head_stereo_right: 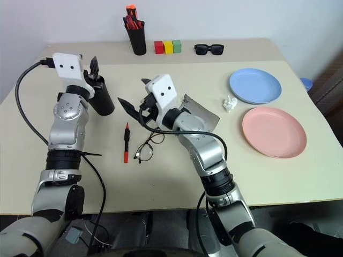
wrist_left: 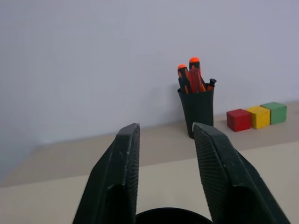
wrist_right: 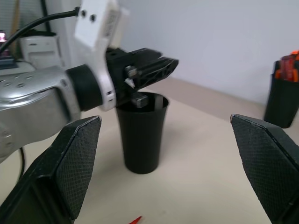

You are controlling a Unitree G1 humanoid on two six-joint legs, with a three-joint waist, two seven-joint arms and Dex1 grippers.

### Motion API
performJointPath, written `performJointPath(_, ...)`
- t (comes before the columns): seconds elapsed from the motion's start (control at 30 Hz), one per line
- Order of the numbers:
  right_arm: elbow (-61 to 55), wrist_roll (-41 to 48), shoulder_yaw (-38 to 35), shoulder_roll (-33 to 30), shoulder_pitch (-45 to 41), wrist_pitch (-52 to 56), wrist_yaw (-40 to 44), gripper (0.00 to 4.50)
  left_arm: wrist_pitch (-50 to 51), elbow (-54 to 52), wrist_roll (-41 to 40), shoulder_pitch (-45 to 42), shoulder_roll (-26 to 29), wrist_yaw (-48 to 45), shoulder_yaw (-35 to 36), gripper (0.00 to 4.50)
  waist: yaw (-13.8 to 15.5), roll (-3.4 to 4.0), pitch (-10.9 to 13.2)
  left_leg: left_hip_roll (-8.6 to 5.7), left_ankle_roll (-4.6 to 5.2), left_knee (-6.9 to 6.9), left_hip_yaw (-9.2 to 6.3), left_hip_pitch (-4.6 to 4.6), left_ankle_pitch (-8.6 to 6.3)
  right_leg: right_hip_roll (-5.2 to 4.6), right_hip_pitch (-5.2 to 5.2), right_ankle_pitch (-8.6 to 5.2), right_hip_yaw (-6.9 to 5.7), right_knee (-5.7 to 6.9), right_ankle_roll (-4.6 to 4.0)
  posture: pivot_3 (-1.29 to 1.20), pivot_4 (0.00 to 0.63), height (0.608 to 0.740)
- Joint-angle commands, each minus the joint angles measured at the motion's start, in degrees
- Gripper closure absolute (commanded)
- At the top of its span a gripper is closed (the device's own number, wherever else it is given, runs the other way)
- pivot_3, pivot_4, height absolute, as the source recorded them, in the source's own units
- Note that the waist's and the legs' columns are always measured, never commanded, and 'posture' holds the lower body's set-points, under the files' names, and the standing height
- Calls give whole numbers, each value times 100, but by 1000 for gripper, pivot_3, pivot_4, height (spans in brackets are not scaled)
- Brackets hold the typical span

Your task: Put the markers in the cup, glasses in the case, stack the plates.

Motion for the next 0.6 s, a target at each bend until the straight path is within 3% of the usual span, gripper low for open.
performJointPath(0.03,-264,40,-4,28,-42,-66,56,0,-93,-425,17,72,29,81,107,2608,0,0,0,0,0,0,0,0,0,0,0,0,0,0,0,0,150,740)
performJointPath(0.17,-377,66,-60,-151,37,-53,205,0,291,-1619,-640,408,-68,-563,-29,2608,2,0,0,0,0,-1,-1,-1,0,-1,0,0,0,0,0,0,150,740)
performJointPath(0.3,-794,236,-230,-1004,317,118,898,0,1693,-3313,-1336,1362,269,-1465,-465,2608,7,0,0,-1,-1,-2,0,-3,0,-6,6,0,0,-8,1,0,150,740)
performJointPath(0.4,-1028,372,-515,-1803,585,201,1374,0,3507,-4395,-1863,2013,463,-1224,-379,1720,-1,1,1,0,1,-1,0,1,-1,-2,8,-1,1,-9,1,0,150,740)
performJointPath(0.5,-1072,494,-767,-2306,735,260,1630,0,4965,-5116,-1883,2288,501,-736,-472,229,-9,0,3,5,1,1,-1,6,-1,5,8,-3,1,-4,-2,0,150,740)
performJointPath(0.6,-1055,515,-845,-2519,799,244,1734,0,6216,-5294,-1820,2159,211,-183,-430,97,-10,0,3,5,2,8,-1,13,0,6,14,-3,1,-3,-1,0,150,740)
